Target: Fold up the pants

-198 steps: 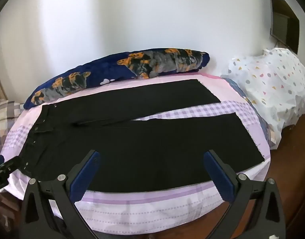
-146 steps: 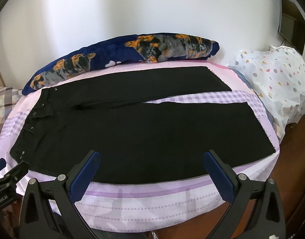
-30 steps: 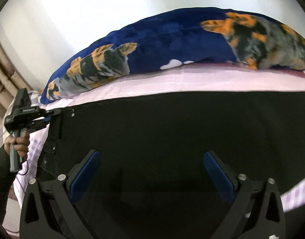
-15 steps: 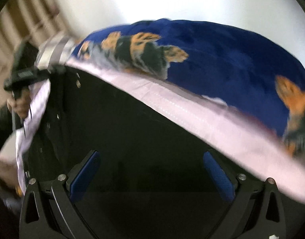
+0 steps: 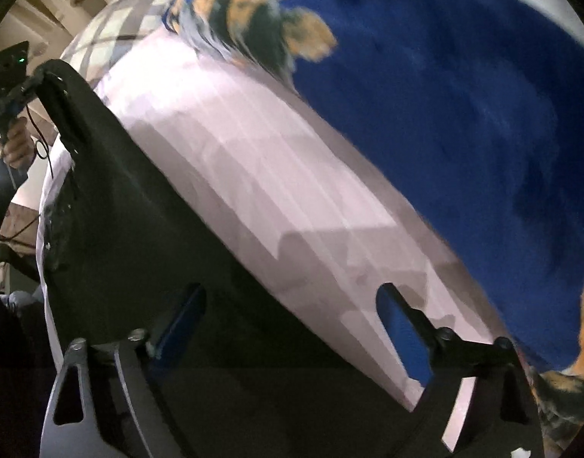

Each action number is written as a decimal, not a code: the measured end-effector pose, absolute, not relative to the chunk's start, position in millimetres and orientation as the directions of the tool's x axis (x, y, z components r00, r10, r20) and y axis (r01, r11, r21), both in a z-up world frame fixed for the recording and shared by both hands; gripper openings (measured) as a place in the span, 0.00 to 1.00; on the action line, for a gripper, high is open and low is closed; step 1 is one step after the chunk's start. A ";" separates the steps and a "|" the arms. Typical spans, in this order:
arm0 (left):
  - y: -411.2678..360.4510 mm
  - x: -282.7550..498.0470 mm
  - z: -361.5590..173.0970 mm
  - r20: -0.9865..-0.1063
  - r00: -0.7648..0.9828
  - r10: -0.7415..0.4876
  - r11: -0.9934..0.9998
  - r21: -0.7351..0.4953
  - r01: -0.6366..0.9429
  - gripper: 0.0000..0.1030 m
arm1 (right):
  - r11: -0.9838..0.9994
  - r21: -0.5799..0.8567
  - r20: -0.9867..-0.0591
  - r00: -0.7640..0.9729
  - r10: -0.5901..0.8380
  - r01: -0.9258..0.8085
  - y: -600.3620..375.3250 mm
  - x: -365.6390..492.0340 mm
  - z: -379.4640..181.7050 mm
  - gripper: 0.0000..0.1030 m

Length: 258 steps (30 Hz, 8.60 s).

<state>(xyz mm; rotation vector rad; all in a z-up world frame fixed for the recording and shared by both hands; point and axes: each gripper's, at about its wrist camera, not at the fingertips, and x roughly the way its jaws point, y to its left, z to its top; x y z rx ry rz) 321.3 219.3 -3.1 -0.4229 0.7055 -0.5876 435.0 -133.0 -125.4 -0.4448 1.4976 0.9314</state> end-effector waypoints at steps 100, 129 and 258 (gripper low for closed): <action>213.2 128.0 -50.2 -0.785 0.433 -0.442 0.811 -0.556 -0.182 0.14 | 0.850 0.401 -0.867 0.443 0.230 0.342 -334.1 141.1 -27.0 0.06; 197.5 104.9 -43.9 -0.920 0.314 -0.234 0.970 -0.197 0.143 0.30 | 0.824 0.370 -0.925 0.251 0.285 0.430 -317.5 25.7 -38.8 0.11; -184.1 65.1 -46.4 -0.844 0.178 -0.507 0.536 -0.147 0.831 0.06 | 0.545 0.366 -0.855 0.504 -0.122 0.754 -517.8 -67.1 10.9 0.03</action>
